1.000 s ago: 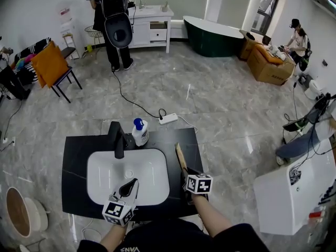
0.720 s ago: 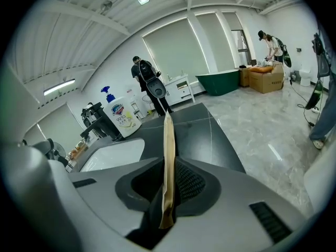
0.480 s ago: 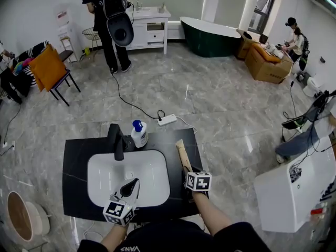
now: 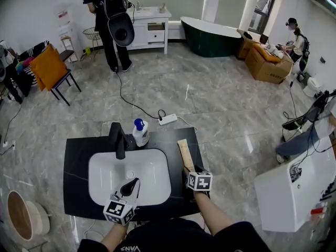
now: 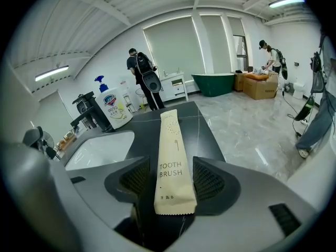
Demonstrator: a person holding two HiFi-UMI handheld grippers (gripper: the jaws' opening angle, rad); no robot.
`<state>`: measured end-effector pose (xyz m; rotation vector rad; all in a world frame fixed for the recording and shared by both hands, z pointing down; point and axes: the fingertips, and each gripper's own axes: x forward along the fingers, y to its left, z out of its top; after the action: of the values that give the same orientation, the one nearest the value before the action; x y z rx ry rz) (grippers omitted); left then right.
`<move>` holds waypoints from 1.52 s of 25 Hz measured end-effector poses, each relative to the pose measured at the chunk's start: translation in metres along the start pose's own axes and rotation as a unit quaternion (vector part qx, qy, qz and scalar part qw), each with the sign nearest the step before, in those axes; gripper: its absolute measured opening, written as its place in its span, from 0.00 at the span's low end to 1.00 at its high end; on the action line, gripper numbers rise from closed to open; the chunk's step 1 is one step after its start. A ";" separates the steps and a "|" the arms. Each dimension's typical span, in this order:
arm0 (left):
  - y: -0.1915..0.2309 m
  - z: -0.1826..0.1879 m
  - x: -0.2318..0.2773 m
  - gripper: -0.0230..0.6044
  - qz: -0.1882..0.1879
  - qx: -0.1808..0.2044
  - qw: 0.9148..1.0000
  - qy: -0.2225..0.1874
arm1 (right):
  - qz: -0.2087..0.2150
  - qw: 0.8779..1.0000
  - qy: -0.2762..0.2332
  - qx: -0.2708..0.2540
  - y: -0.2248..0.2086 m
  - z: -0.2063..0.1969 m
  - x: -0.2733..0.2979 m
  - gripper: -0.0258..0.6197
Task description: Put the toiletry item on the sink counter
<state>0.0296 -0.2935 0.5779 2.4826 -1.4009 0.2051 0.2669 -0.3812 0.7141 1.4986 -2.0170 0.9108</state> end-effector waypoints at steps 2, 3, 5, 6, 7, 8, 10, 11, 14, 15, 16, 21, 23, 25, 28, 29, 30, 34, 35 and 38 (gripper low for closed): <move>0.001 0.000 -0.002 0.05 0.001 0.001 1.000 0.000 | -0.001 1.000 -0.003 0.003 0.001 0.000 -0.001 0.42; 0.001 0.001 -0.003 0.05 0.000 0.001 1.000 0.000 | -0.003 1.000 -0.004 0.004 0.002 0.000 -0.003 0.43; 0.001 0.002 -0.005 0.05 -0.002 0.002 1.000 -0.001 | -0.006 1.000 -0.005 0.005 0.002 0.001 -0.006 0.44; 0.001 0.002 -0.007 0.05 -0.003 0.003 1.000 -0.001 | -0.008 1.000 -0.006 0.005 0.002 0.001 -0.007 0.44; 0.001 0.002 -0.008 0.05 -0.004 0.003 1.000 -0.001 | -0.011 1.000 -0.007 0.005 0.001 0.000 -0.008 0.44; 0.001 0.001 -0.009 0.05 -0.005 0.003 1.000 -0.001 | -0.014 1.000 -0.008 0.006 0.001 -0.001 -0.009 0.44; 0.001 0.001 -0.011 0.05 -0.008 0.004 1.000 -0.001 | -0.014 1.000 -0.011 0.007 0.002 -0.001 -0.011 0.44; 0.001 0.001 -0.012 0.05 -0.009 0.004 1.000 -0.001 | -0.014 1.000 -0.013 0.008 0.003 -0.001 -0.013 0.44; 0.001 0.002 -0.018 0.05 -0.014 0.006 1.000 -0.002 | -0.017 1.000 -0.020 0.010 0.005 -0.001 -0.019 0.44; 0.001 0.002 -0.020 0.05 -0.016 0.006 1.000 -0.002 | -0.018 0.999 -0.024 0.010 0.006 0.000 -0.021 0.44; 0.002 0.002 -0.023 0.05 -0.019 0.007 1.000 -0.003 | -0.020 0.999 -0.028 0.011 0.007 0.000 -0.023 0.44; 0.005 -0.002 -0.035 0.05 -0.028 0.007 1.000 -0.003 | -0.028 0.998 -0.054 0.015 0.014 0.004 -0.038 0.42; 0.006 -0.001 -0.041 0.05 -0.032 0.010 0.999 -0.003 | -0.028 0.997 -0.066 0.018 0.021 0.006 -0.045 0.41; 0.006 0.000 -0.047 0.05 -0.037 0.013 0.999 -0.005 | -0.028 0.996 -0.078 0.020 0.027 0.006 -0.053 0.38; 0.005 0.000 -0.057 0.05 -0.046 0.017 0.999 -0.005 | -0.032 0.995 -0.093 0.021 0.035 0.002 -0.066 0.33; 0.005 0.000 -0.060 0.05 -0.050 0.018 0.999 -0.005 | -0.036 0.994 -0.098 0.019 0.038 0.000 -0.070 0.30; 0.005 0.001 -0.063 0.05 -0.053 0.020 0.998 -0.005 | -0.042 0.993 -0.105 0.015 0.041 0.000 -0.075 0.25; 0.006 0.003 -0.076 0.05 -0.066 0.025 0.997 -0.006 | -0.059 0.989 -0.137 0.008 0.053 -0.002 -0.095 0.04; 0.006 0.002 -0.080 0.05 -0.070 0.026 0.997 -0.005 | -0.061 0.988 -0.144 0.008 0.057 -0.003 -0.100 0.04; 0.005 0.000 -0.088 0.05 -0.081 0.029 0.996 -0.005 | -0.062 0.985 -0.162 0.009 0.067 -0.007 -0.112 0.04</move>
<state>-0.0201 -0.2243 0.5555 2.6330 -1.2059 0.2009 0.2362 -0.2910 0.6242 1.8599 -2.1075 0.6706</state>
